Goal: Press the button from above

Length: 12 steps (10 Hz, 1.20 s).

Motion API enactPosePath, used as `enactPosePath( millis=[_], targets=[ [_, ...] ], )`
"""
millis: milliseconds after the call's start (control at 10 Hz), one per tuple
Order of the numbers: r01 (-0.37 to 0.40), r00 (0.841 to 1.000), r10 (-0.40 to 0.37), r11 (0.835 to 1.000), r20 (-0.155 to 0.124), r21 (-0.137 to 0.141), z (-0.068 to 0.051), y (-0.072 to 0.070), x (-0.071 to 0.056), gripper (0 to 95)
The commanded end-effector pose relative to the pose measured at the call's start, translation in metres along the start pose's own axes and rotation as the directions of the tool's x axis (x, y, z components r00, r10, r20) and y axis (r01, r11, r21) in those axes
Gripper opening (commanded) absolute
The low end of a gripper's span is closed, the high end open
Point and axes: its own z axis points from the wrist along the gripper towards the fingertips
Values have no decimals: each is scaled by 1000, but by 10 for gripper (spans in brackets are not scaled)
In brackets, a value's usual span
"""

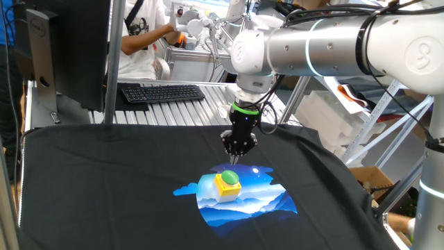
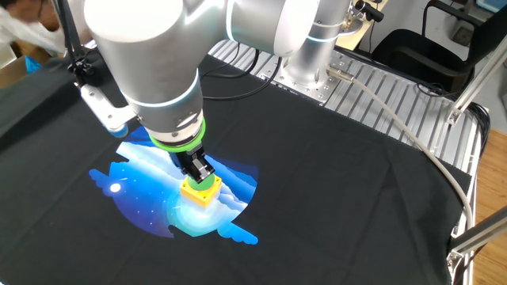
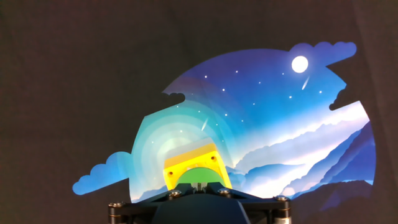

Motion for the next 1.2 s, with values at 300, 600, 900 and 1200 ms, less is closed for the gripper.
enactPosePath(
  millis=[300,600,900,1200],
  targets=[
    [3,1000,-3,1000,-4,3,0,0,-1,0],
    [2,1000,-2,1000,-3,2,2,-1,-1,0],
    [3,1000,-3,1000,4,2,2,-1,0,0],
    [-7,1000,7,1000,6,-13,2,-3,-1,0]
  ],
)
